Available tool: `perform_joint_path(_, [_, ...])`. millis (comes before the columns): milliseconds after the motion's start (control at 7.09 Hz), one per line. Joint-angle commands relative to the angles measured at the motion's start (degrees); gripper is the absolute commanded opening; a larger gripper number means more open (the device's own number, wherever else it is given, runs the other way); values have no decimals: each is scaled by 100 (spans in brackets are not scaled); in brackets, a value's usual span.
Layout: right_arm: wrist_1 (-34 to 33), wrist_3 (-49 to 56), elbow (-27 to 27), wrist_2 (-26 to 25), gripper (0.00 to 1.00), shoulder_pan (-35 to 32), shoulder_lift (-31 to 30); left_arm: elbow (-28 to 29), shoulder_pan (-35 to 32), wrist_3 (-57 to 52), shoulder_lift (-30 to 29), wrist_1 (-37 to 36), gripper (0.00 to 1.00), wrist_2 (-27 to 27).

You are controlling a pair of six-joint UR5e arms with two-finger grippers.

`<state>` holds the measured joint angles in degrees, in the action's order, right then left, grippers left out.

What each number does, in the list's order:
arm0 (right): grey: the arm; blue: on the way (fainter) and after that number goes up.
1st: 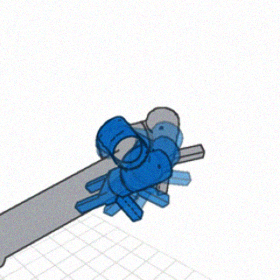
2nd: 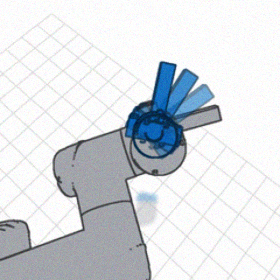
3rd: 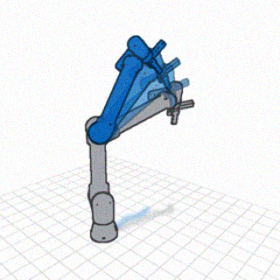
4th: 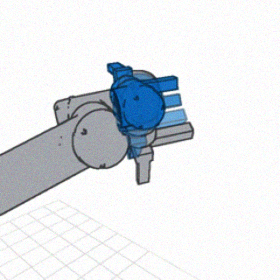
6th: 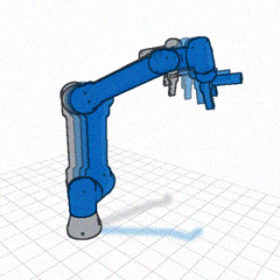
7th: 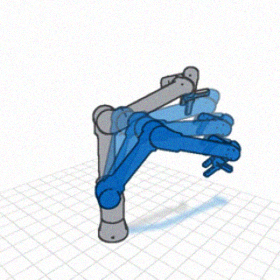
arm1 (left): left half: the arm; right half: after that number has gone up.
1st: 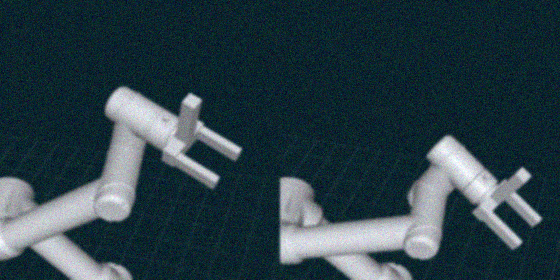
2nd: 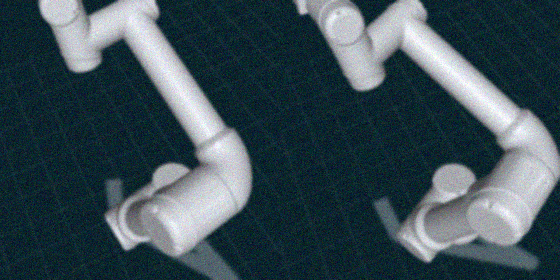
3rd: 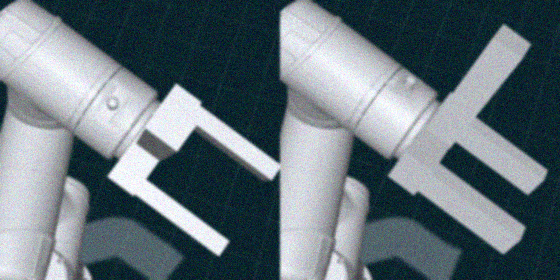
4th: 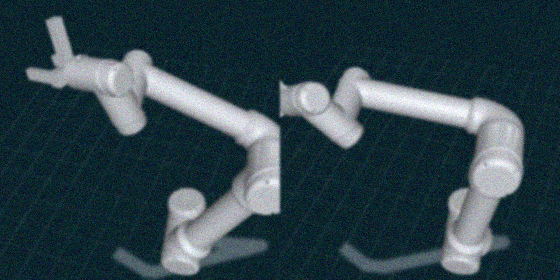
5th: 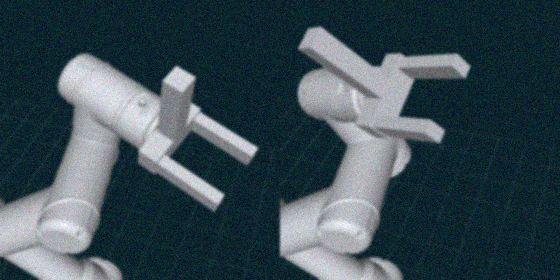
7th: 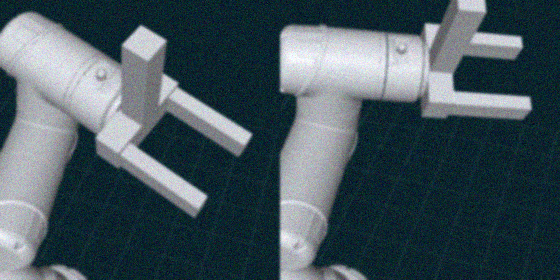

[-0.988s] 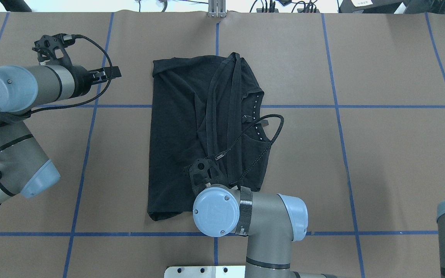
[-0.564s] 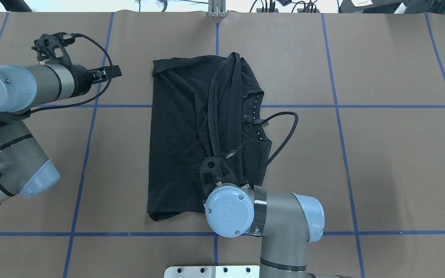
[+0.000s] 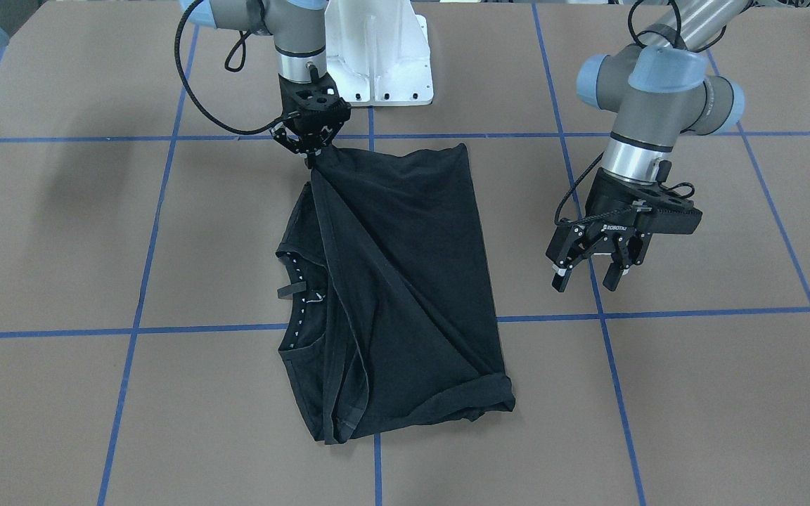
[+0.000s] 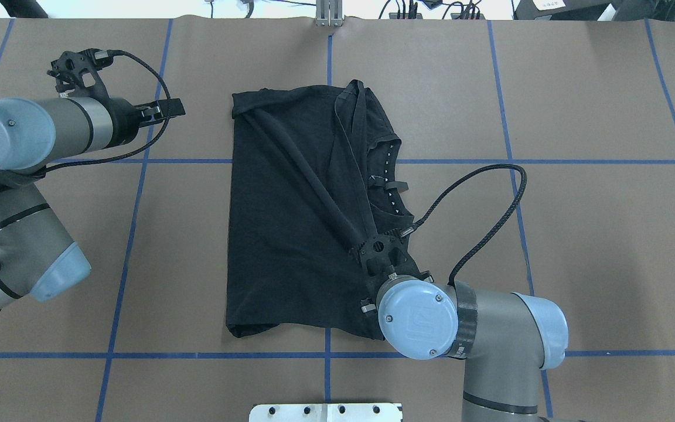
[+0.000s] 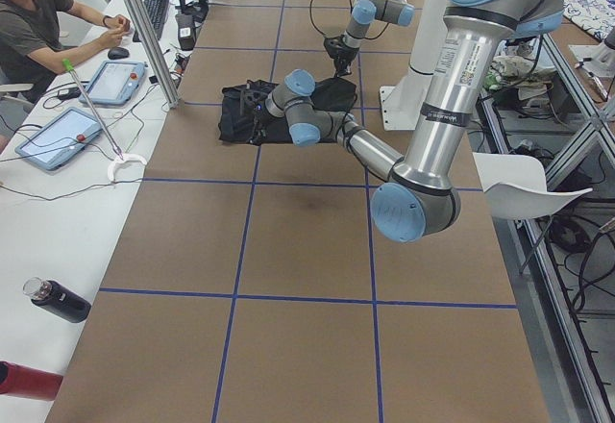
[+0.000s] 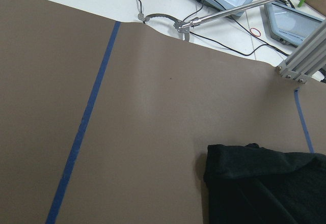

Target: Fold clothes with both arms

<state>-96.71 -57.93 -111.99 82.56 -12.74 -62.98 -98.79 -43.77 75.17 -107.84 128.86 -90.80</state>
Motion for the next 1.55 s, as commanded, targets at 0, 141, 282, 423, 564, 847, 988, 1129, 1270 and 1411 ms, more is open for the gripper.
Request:
perform_joint_path(0, [11, -269, 36, -12, 6, 34, -92, 0, 0, 6, 0, -1, 100, 1])
perform_joint_path(141, [11, -515, 89, -12, 49, 52, -40, 0, 0, 6, 0, -1, 100, 1])
perform_joint_path(282, [20, -813, 98, -3, 61, 43, -39, 34, 0, 6, 0, -1, 100, 1])
perform_joint_path(423, [229, -1016, 90, -3, 61, -9, -48, 52, 0, 6, 0, 8, 100, 1])
perform_joint_path(564, [745, -1210, 142, -12, 61, -88, -83, 61, 0, 6, 0, 8, 100, 9])
perform_joint_path(847, [1728, -4217, 230, -3, 59, -88, -346, 70, 9, 6, 0, 8, 100, 1])
perform_joint_path(988, [2204, -5218, 282, -3, 58, -88, -512, 61, 9, 6, 0, 8, 100, 9])
perform_joint_path(1129, [2209, -5428, 239, -20, 58, -97, -583, 70, 0, 6, 0, 8, 100, 9])
perform_joint_path(1270, [2148, -5865, 291, -125, 57, -80, -671, 44, 0, 6, 0, 8, 100, 9])
perform_joint_path(1411, [2156, -5913, 239, -126, 56, -88, -811, 44, 9, 6, 0, -1, 100, 9])
